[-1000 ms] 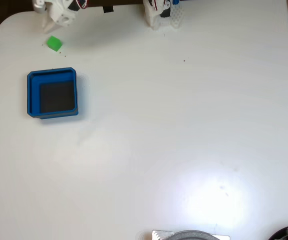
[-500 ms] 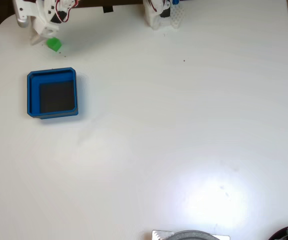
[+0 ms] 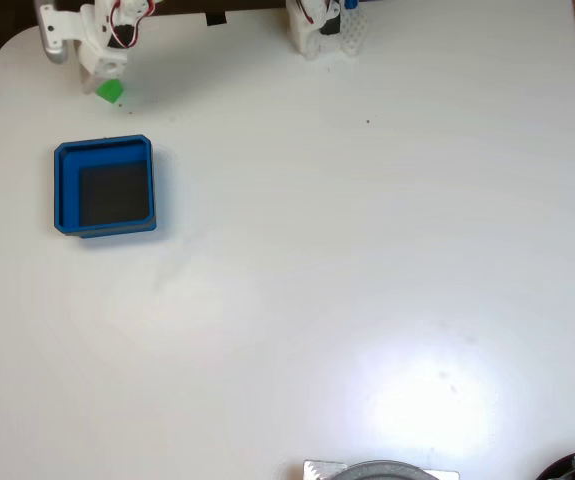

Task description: Pick up green cube and drop it in the blue box

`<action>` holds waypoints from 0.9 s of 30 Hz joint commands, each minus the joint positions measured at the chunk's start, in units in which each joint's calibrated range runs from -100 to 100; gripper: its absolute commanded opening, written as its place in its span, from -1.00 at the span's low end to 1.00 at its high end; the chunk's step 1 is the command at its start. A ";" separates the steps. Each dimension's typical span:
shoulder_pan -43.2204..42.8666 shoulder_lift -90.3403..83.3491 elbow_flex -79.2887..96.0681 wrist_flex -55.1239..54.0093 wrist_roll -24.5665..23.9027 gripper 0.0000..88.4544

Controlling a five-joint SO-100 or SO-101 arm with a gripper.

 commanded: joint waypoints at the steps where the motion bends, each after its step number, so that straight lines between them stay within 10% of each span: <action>1: 0.74 -0.74 -4.53 1.20 -0.15 -0.95; 27: 2.88 -1.08 -3.81 4.95 -13.28 -0.95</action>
